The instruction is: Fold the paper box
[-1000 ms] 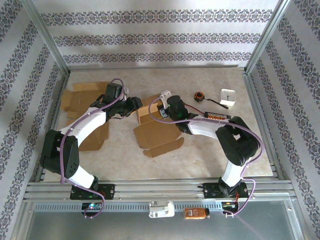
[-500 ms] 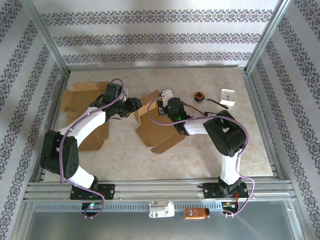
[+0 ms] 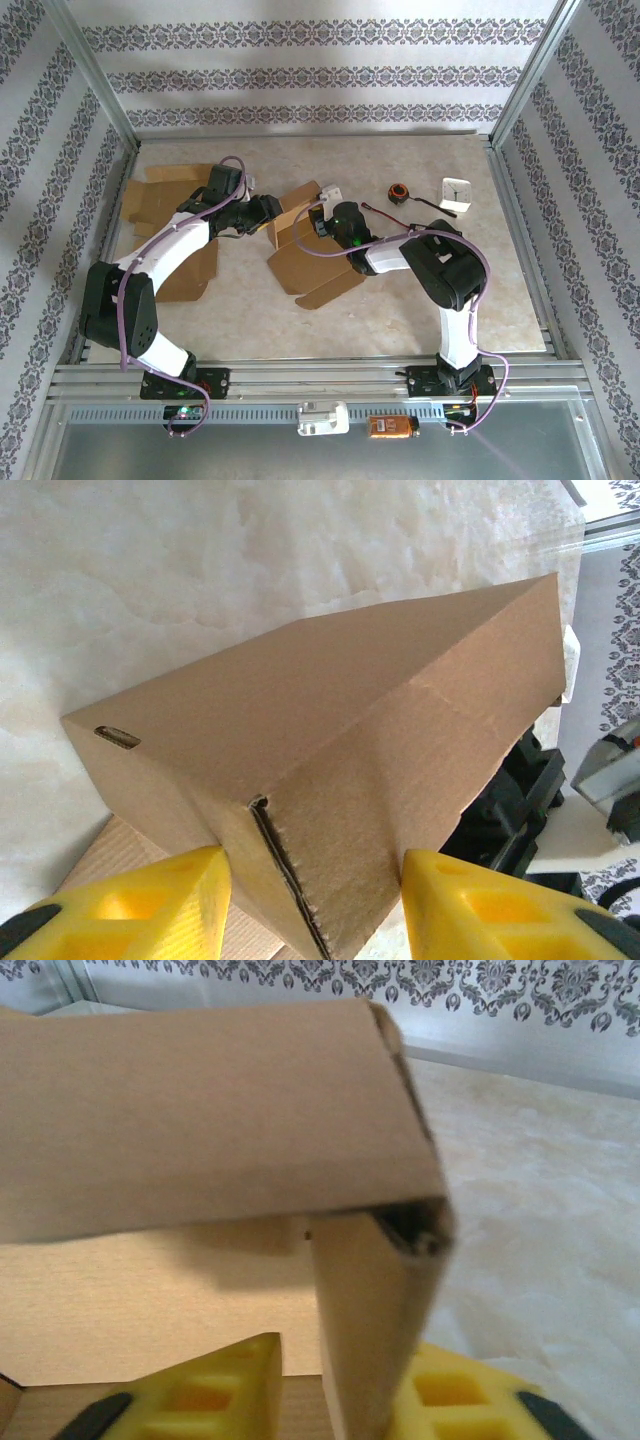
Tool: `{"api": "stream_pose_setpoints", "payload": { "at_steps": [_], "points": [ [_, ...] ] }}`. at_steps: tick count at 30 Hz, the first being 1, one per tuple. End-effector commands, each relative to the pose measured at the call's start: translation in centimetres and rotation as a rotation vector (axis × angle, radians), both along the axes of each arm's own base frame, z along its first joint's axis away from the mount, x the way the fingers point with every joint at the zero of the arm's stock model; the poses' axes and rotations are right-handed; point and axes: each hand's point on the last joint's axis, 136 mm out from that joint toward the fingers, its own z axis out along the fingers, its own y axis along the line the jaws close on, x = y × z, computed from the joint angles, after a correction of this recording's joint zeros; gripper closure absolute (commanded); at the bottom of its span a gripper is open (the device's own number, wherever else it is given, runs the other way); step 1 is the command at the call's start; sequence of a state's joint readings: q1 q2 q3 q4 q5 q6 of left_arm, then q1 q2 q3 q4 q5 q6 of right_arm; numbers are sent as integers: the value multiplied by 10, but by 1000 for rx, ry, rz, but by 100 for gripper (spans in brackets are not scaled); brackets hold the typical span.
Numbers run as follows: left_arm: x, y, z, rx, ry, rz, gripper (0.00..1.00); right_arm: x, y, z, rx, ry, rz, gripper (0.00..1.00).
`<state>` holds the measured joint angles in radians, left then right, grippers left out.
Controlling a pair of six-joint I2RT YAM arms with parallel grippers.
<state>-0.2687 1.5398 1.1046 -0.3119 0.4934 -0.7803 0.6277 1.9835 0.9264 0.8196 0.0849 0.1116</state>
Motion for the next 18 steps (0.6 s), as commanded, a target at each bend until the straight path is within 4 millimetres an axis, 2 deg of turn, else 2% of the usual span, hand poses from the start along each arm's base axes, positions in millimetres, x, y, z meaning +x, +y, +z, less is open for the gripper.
{"api": "stream_pose_setpoints", "payload": {
  "at_steps": [1,5,9,10,12,13,16,18],
  "points": [
    [3,-12,28,-43,-78,-57,52,-40,26,-59,-28,210,166,84],
    [3,-10,28,-55,-76,-48,52,-47,25,-56,-34,205,163,94],
    [4,-11,30,-56,-87,-46,52,-56,24,-56,-72,187,143,95],
    [5,-10,28,-52,-84,-43,52,-59,26,-57,-80,183,151,93],
    [5,-9,26,-53,-79,-45,52,-61,30,-56,-85,181,153,78],
    [5,-10,25,-53,-75,-46,51,-60,29,-57,-83,185,149,73],
    [5,-9,26,-55,-77,-42,48,-56,33,-60,-74,201,146,72],
    [5,-9,28,-57,-83,-42,48,-53,37,-64,-71,214,149,75]
  ]
}}
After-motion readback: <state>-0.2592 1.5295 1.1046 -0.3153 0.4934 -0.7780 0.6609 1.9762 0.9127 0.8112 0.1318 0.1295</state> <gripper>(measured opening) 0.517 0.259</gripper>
